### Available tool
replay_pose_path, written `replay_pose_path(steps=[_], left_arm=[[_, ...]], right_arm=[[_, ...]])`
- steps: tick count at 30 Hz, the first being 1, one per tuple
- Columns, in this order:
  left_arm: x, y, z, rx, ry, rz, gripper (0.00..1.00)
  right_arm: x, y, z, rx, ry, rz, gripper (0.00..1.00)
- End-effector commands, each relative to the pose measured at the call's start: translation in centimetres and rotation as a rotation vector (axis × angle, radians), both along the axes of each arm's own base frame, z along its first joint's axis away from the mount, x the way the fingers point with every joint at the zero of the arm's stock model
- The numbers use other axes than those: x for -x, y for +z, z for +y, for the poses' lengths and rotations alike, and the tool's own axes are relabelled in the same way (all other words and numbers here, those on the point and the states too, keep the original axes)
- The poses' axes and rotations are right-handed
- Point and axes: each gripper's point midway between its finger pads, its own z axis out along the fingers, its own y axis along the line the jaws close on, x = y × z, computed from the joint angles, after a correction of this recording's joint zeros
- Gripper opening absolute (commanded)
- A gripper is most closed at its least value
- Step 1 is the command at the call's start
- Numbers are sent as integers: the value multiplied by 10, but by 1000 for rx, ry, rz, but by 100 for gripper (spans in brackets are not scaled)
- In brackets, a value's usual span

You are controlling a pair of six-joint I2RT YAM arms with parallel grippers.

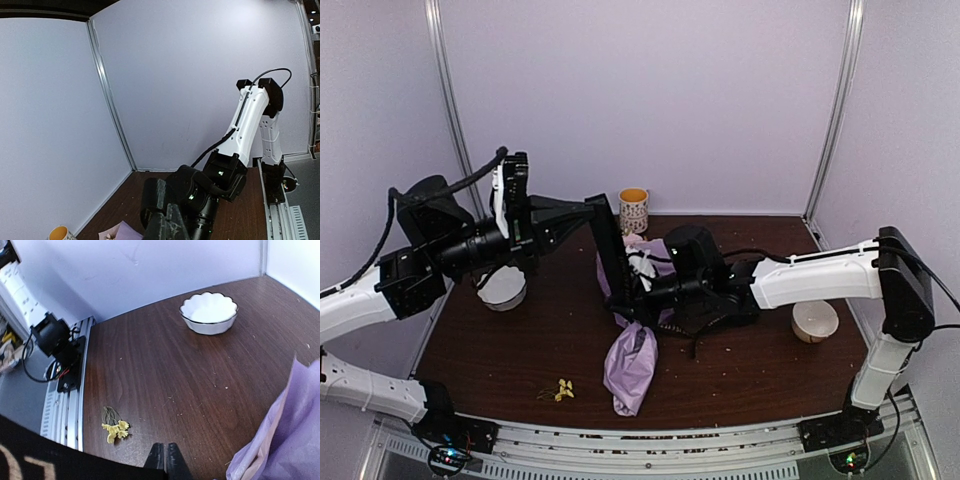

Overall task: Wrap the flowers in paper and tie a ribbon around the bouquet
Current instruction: Pass from the left arm to the right, then pass from the right arm to the left

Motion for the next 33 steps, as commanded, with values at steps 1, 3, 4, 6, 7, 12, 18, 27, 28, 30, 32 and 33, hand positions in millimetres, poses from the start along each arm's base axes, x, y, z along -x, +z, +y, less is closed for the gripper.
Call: replay_pose_path(steps=[1,3,4,6,7,12,18,27,28,30,32,33], left_arm=[[-30,15,26,51,232,50,0],[-50,-3,40,21,364,114,0],[-54,-14,45,4,401,139,0],[-56,-41,51,-44,430,177,0],[-54,-54,52,-70,428,195,0],[-35,-115,66,-107,382,318,7],[-31,-192,70,-282,405,446,38],[3,-215,40,-438,153,375,73],[1,-212,39,-433,160,366,74],[-12,-204,39,-419,221,329,72],[-30,-192,38,-413,296,273,64],[-36,-186,32,-413,303,235,62]], right_arm=[[-13,15,-4,-38,-97,-8,0],[-20,14,-11,-25,-147,-3,0],[-23,13,-16,-20,-176,-5,0],[-29,14,-23,-23,-222,-11,0],[-31,14,-26,-24,-236,-12,0],[-42,14,-36,2,-297,-16,0],[-47,22,-39,2,-309,-54,0],[-42,34,-36,-22,-261,-87,0],[-40,34,-35,-24,-250,-84,0],[-36,36,-33,-35,-221,-87,0],[-32,37,-29,-50,-188,-89,0],[-30,36,-28,-52,-176,-87,0]])
